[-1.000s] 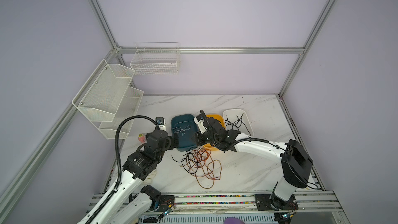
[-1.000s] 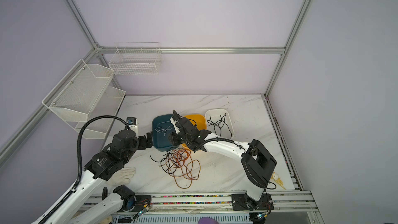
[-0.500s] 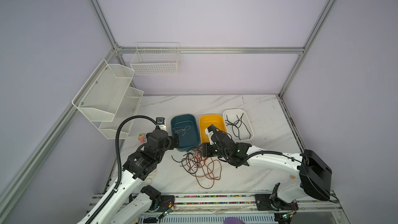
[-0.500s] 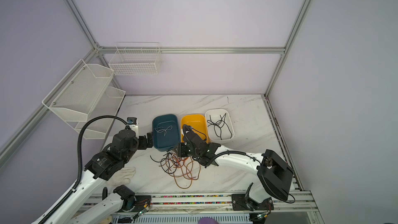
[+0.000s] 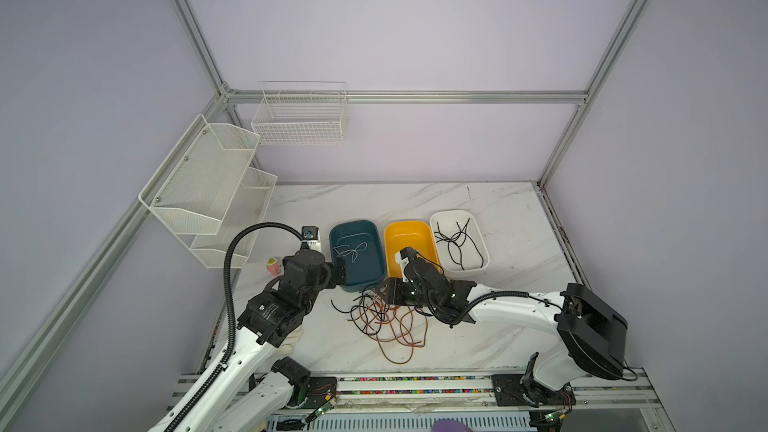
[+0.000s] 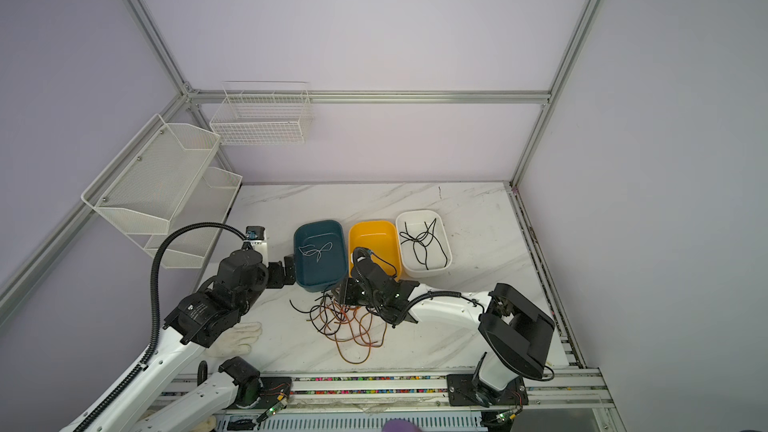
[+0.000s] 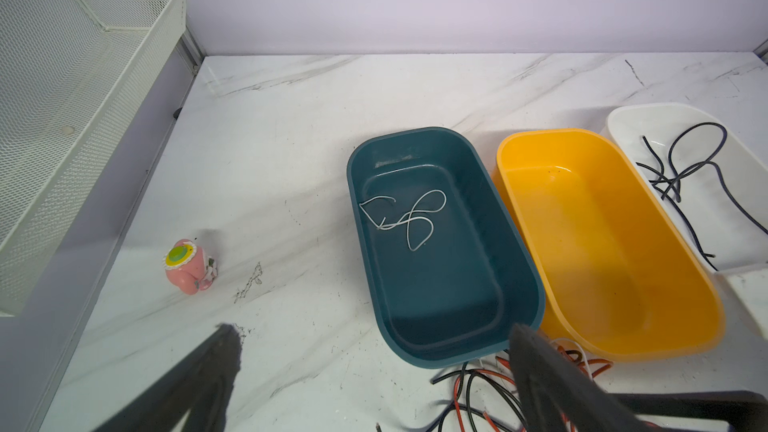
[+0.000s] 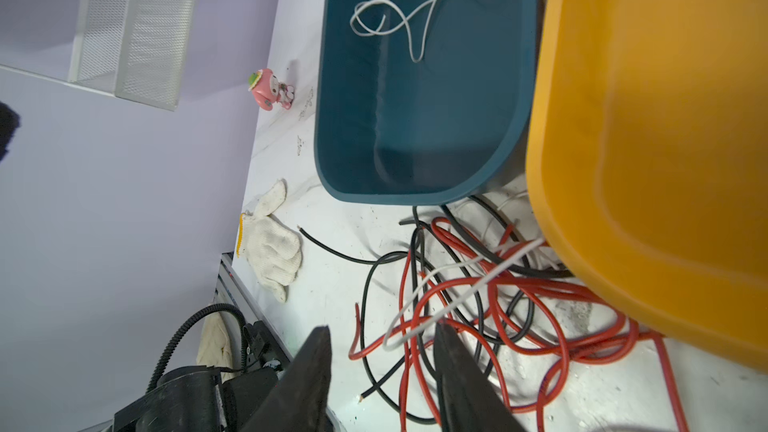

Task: Untangle the cables

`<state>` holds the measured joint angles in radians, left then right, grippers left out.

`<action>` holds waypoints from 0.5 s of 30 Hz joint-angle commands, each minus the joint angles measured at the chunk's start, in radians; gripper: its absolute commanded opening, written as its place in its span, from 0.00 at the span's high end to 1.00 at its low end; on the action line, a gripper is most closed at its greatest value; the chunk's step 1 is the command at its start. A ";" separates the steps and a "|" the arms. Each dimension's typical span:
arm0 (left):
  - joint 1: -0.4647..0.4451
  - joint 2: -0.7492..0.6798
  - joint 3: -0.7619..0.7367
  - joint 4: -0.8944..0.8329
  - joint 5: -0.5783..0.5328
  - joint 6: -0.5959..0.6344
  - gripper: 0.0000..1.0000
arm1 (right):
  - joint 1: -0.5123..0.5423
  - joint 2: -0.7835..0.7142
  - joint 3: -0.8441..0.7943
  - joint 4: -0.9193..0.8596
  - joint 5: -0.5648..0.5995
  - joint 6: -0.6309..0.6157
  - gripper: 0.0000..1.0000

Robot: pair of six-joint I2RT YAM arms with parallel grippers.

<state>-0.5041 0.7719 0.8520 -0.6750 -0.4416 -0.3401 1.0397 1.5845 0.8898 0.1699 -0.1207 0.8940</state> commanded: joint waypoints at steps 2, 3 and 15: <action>0.006 -0.004 -0.037 0.032 0.001 -0.002 0.00 | 0.006 0.022 0.012 0.013 0.006 0.040 0.55; 0.006 -0.004 -0.037 0.031 0.000 -0.002 0.00 | 0.005 0.023 0.013 0.011 0.014 0.040 0.55; 0.006 -0.005 -0.039 0.031 0.004 -0.002 0.00 | 0.005 0.075 0.018 0.062 0.021 0.020 0.70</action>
<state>-0.5041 0.7723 0.8520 -0.6750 -0.4416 -0.3405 1.0397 1.6501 0.8898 0.1989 -0.1116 0.9073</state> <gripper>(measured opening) 0.999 0.313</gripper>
